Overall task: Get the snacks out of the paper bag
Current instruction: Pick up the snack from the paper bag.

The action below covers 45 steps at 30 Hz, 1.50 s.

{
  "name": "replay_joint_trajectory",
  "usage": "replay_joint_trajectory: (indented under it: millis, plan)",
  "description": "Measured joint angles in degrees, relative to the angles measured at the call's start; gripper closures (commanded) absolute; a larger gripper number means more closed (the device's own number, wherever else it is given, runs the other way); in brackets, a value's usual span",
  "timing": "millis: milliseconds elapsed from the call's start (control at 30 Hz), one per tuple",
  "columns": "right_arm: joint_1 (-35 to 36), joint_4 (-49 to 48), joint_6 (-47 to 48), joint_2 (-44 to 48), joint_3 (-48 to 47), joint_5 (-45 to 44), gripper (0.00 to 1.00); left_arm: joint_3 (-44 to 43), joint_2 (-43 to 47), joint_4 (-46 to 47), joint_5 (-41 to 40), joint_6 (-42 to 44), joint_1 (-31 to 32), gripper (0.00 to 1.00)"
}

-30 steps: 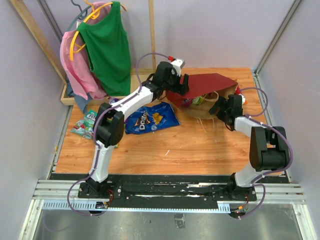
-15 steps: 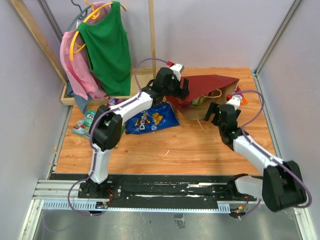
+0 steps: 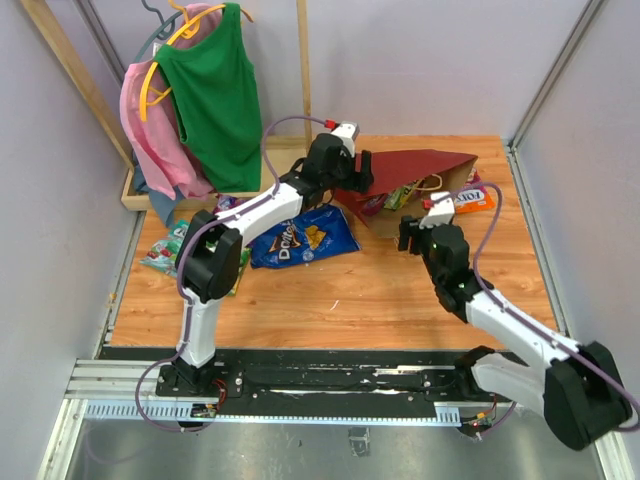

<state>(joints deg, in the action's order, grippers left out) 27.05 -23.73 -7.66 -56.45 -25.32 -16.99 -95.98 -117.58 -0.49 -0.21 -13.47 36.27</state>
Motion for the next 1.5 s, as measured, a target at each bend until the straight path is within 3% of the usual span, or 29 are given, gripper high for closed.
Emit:
replay_joint_trajectory:
  millis: [167, 333, 500, 767, 1000, 1200, 1500]
  plan:
    - [0.37, -0.98, 3.87, -9.38, -7.82, 3.08, 0.43, -0.11, 0.0, 0.22, 1.62, -3.78, -3.13, 0.17]
    - [0.46, -2.58, 4.59, -18.05, -14.43, 5.14, 0.42, -2.14, -0.63, -0.87, 2.93, -6.25, -7.08, 0.18]
    - [0.46, -4.5, 3.61, -26.75, -19.71, 5.16, 0.29, -10.54, -3.82, -3.15, 2.21, -6.23, -7.89, 0.17]
    - [0.46, -9.62, -0.37, -37.62, -22.14, 1.77, 0.28, -19.85, -10.05, -6.58, 1.57, -6.54, -8.02, 0.17]
    - [0.44, -14.05, -5.84, -45.53, -24.79, -1.31, 0.05, -19.93, -11.58, -9.29, 2.71, -6.01, -9.07, 0.18]
    - [-0.48, -14.62, -10.62, -50.03, -29.73, -1.27, 0.01, -14.14, -8.24, -8.5, 2.56, -5.66, -10.16, 0.18]
    - [-2.6, -15.19, -16.09, -51.19, -28.02, -1.05, 0.06, 0.68, 7.98, -8.2, 3.1, -5.92, -17.75, 0.15]
